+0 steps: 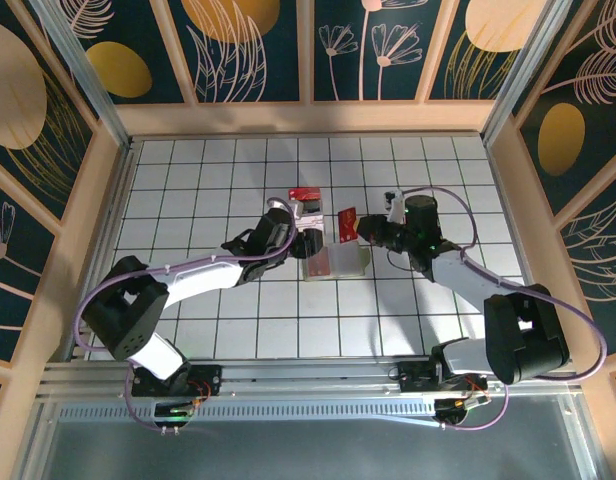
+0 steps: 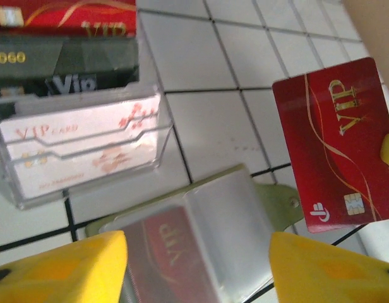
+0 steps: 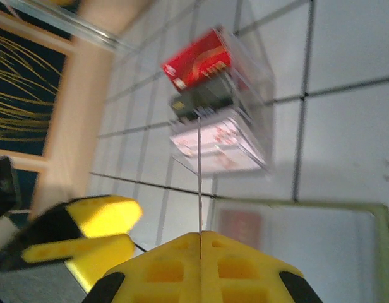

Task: Take the credit cards out of the card holder

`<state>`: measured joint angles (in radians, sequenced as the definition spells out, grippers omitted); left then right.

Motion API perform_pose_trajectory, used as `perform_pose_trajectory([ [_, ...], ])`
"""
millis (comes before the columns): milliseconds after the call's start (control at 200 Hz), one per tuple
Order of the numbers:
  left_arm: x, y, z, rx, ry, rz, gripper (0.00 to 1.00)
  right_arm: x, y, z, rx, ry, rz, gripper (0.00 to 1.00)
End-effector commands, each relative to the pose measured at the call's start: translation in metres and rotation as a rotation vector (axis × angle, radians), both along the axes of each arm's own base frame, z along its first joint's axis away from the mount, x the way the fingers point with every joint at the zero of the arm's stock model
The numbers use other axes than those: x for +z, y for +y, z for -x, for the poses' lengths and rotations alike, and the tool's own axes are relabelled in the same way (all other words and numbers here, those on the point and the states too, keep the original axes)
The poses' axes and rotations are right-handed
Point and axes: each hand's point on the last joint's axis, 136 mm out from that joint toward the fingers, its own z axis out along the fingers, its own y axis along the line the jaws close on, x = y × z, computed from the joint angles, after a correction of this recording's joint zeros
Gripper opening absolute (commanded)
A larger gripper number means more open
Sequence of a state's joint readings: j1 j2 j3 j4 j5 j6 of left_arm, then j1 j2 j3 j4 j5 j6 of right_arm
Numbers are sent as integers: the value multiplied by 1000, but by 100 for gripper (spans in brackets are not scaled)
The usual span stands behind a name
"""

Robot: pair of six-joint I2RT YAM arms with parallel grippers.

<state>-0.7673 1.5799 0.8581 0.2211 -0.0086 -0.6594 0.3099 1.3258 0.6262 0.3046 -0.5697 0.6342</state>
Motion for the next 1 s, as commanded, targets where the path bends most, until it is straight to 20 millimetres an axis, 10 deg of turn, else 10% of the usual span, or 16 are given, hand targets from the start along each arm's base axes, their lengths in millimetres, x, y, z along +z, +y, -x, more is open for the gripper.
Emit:
perform_pose_trajectory([
  [0,42,-5,-16,29,-91,139,64,43,7,-6,5,-123,-147,0],
  [365,103,-14,-23,-112,-185,485,53,78,23,-6,85,-196,-371,0],
  [821,108,-33,-30,-179,-184,525,49,81,44,0,158,-191,-448,0],
  [996,114,-34,-29,-194,-201,538,33,79,51,1,169,-183,-428,0],
])
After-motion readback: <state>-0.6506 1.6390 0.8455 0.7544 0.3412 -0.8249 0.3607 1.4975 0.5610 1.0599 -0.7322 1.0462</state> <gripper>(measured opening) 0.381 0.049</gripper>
